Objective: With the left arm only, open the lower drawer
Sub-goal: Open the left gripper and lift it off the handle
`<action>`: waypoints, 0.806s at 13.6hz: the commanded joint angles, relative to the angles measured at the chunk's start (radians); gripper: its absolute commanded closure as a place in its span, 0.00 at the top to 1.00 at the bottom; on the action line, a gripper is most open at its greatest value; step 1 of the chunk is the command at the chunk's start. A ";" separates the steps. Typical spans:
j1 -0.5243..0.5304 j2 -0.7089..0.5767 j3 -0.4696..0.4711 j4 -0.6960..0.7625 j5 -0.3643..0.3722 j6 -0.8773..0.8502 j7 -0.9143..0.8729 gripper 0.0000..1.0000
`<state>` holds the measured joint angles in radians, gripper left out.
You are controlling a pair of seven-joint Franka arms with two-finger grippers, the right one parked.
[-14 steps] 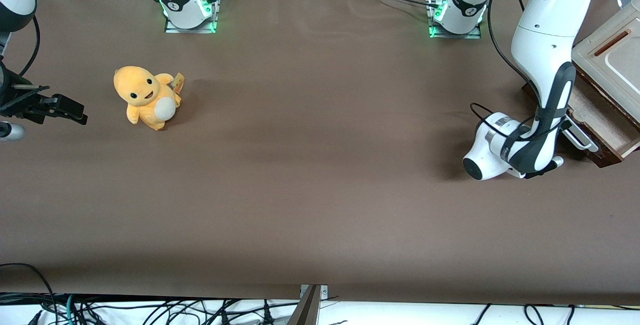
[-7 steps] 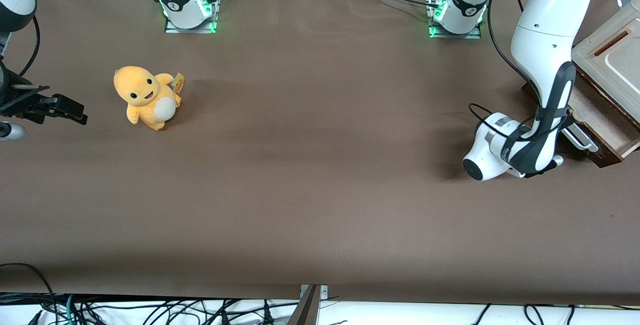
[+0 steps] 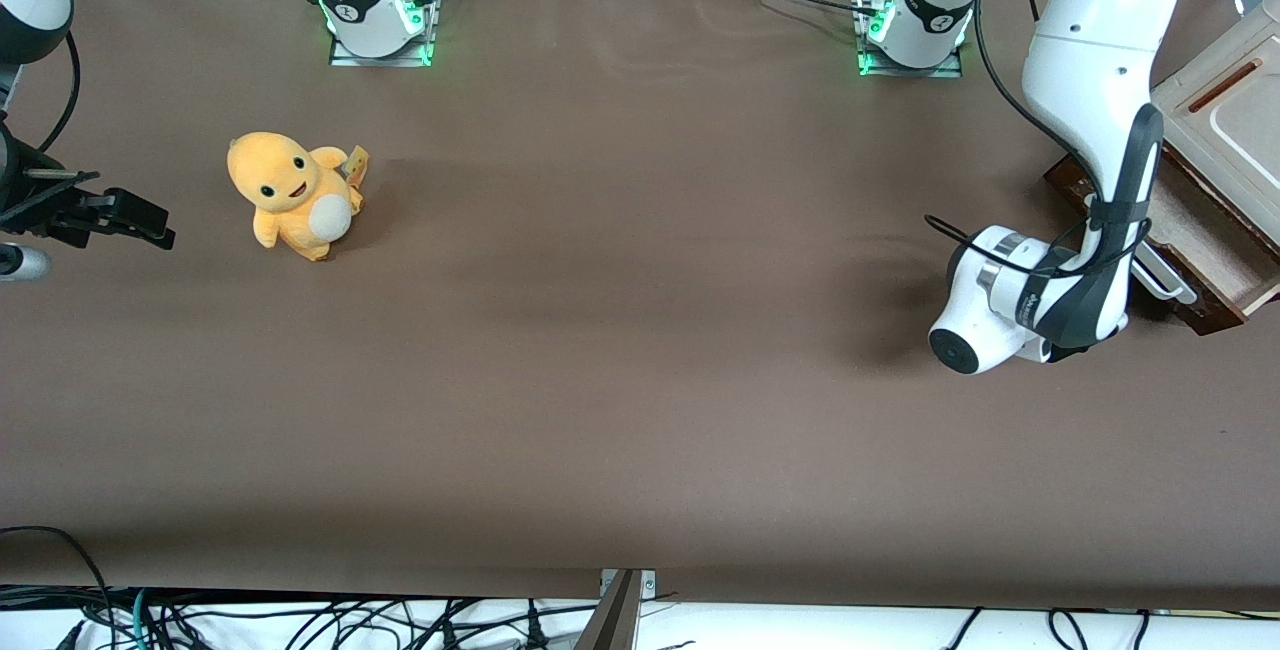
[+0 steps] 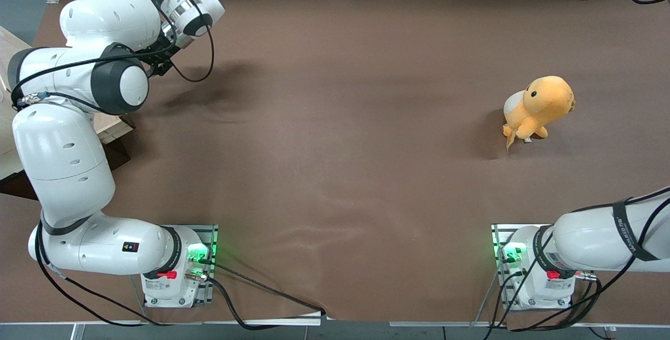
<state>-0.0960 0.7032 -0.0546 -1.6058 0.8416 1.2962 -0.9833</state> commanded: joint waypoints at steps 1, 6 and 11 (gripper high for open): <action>-0.011 -0.047 -0.004 0.059 -0.077 -0.023 0.107 1.00; 0.001 -0.138 -0.005 0.204 -0.295 -0.038 0.333 1.00; 0.004 -0.215 -0.004 0.310 -0.507 -0.038 0.537 1.00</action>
<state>-0.1012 0.5098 -0.0567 -1.3391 0.3904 1.2716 -0.5383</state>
